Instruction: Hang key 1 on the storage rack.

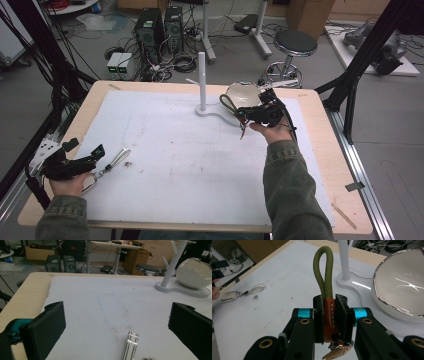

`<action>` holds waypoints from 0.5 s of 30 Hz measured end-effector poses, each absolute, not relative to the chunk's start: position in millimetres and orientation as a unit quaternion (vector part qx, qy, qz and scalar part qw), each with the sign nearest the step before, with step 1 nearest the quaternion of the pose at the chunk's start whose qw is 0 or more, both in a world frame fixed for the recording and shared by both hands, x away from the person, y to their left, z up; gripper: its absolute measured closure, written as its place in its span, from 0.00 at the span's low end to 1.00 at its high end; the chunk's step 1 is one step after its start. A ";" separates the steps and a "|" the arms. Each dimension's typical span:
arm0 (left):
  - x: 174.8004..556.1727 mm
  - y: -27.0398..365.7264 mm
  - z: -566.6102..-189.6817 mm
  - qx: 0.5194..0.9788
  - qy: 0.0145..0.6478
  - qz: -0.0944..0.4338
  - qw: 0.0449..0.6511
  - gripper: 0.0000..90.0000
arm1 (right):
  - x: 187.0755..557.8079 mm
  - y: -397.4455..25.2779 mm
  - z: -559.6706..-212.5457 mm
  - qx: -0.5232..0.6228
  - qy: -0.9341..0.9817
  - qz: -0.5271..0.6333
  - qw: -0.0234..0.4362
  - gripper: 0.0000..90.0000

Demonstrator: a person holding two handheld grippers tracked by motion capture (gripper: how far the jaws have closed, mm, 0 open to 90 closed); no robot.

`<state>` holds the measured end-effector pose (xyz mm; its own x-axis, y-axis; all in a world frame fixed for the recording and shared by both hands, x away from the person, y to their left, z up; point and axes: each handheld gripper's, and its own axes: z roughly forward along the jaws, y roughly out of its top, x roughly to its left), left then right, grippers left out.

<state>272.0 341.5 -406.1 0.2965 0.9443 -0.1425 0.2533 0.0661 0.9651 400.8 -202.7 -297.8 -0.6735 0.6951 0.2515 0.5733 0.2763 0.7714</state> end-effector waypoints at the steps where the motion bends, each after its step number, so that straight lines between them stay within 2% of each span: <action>1: 272.0 341.5 -406.1 0.602 0.497 0.323 0.535 0.02 | 401.8 -200.7 -297.2 0.398 0.797 0.450 0.065 0.87; 15: 271.9 341.1 -406.2 0.605 0.496 0.327 0.531 0.02 | 414.5 -184.3 -287.2 0.386 0.798 0.459 0.060 0.86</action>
